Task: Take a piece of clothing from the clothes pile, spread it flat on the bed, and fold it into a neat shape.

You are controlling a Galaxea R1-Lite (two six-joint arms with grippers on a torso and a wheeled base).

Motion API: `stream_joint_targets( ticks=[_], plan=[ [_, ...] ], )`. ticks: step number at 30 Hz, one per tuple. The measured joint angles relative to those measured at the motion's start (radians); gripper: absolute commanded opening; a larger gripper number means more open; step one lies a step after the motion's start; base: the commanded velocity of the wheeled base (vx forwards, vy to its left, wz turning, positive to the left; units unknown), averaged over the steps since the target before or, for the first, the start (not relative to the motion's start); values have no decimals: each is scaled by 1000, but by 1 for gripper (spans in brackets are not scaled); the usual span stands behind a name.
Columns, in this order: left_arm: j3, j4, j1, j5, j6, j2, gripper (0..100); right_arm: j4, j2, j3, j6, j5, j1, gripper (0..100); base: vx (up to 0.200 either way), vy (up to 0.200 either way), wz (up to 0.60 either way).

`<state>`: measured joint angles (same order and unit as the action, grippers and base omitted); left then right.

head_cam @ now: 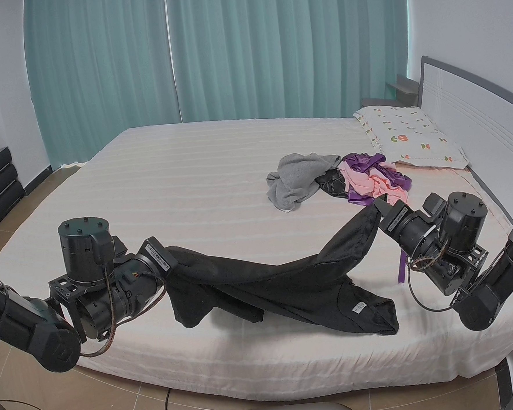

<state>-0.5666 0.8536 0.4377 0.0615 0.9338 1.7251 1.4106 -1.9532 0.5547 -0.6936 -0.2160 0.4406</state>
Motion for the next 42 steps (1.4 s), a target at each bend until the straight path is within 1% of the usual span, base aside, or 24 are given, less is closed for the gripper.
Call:
stream_joint_targets(
  ticks=[10,21,34,42],
  plan=[
    [-6,3,-21,0,0,-20,0,59,-3,1,-4,2,10,0,0,200,0],
    [-14,3,-43,-5,0,-24,0,62,-3,-3,-7,6,11,0,0,200,0],
    [-16,2,-50,-7,0,-24,0,60,-3,-10,-4,6,13,0,0,200,0],
    [-12,0,-55,1,-11,-26,0,60,7,-18,1,3,16,0,0,0,0]
  ],
)
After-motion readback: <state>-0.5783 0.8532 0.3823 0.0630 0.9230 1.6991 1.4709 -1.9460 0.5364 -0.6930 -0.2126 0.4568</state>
